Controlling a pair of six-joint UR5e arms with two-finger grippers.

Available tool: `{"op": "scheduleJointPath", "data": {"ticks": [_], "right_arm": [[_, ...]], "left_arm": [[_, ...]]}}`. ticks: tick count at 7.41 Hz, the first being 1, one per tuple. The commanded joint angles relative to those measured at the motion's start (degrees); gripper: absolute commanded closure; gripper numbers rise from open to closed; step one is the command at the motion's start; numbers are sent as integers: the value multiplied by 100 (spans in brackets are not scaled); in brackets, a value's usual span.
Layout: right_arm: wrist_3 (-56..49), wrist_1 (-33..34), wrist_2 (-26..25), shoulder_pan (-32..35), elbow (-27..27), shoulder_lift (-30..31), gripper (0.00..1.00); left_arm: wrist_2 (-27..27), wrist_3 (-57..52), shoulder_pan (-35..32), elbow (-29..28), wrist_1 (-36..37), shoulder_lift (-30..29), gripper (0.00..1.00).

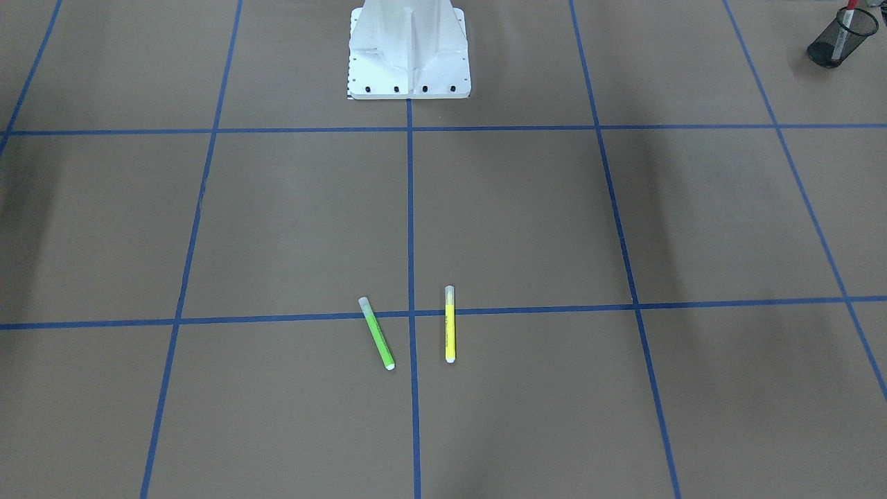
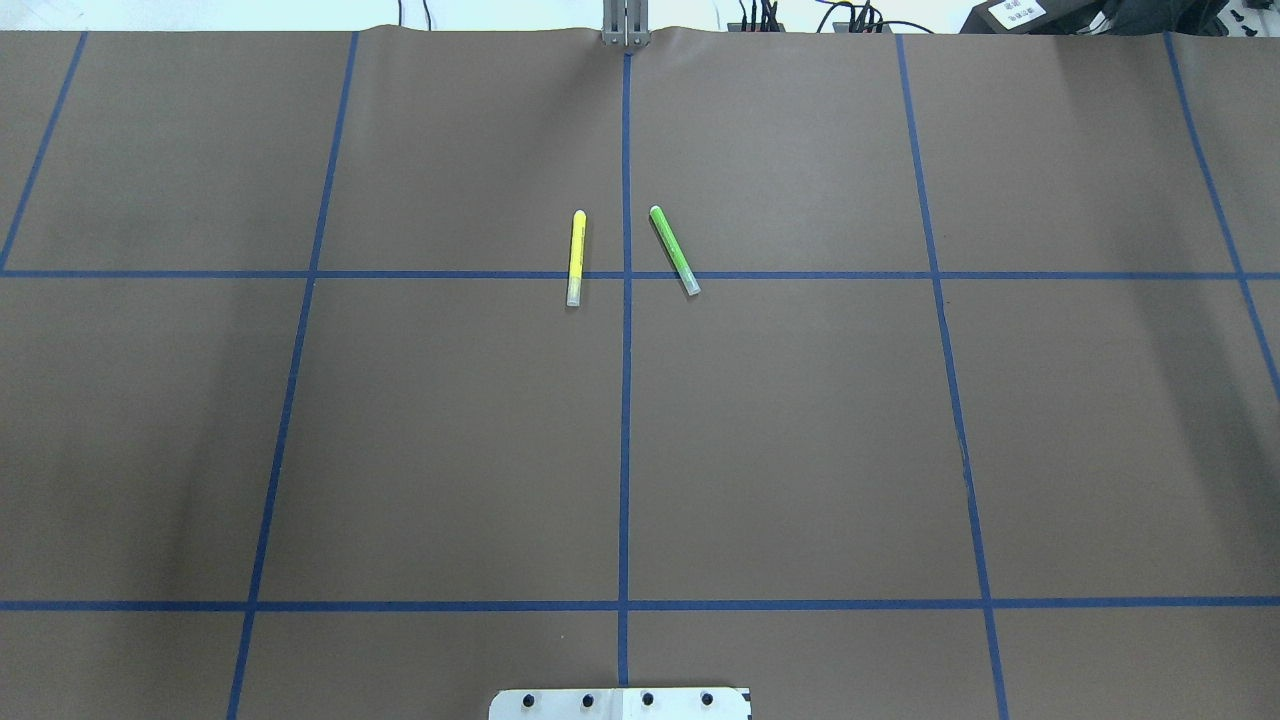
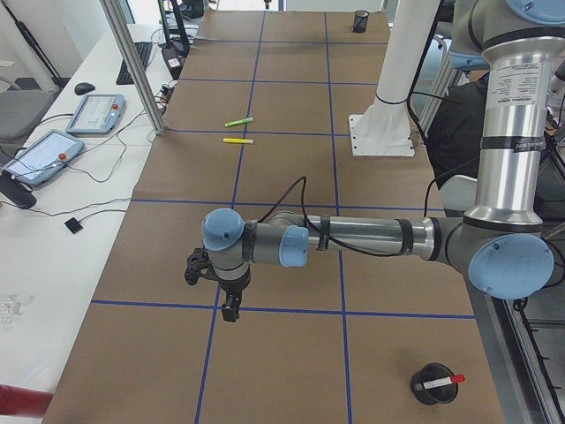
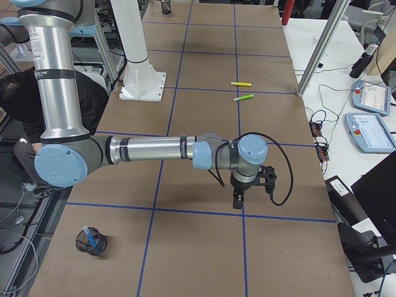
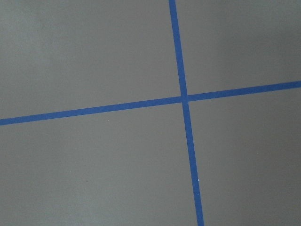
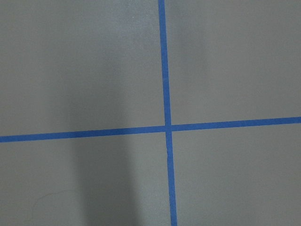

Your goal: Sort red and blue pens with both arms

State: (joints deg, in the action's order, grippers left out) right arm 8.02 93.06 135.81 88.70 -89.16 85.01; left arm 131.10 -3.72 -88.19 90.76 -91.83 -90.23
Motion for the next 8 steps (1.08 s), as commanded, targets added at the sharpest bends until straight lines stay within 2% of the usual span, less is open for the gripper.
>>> {"op": "scheduleJointPath", "data": {"ticks": [1,8], "right_arm": [[-2,342,357,51,-14,43,0],[-63,274,376,227,-190,297,0]], "left_arm": [[3,11,-5,12,-1,23,0],[3,-32,-5,73,-1,-12,0]]}}
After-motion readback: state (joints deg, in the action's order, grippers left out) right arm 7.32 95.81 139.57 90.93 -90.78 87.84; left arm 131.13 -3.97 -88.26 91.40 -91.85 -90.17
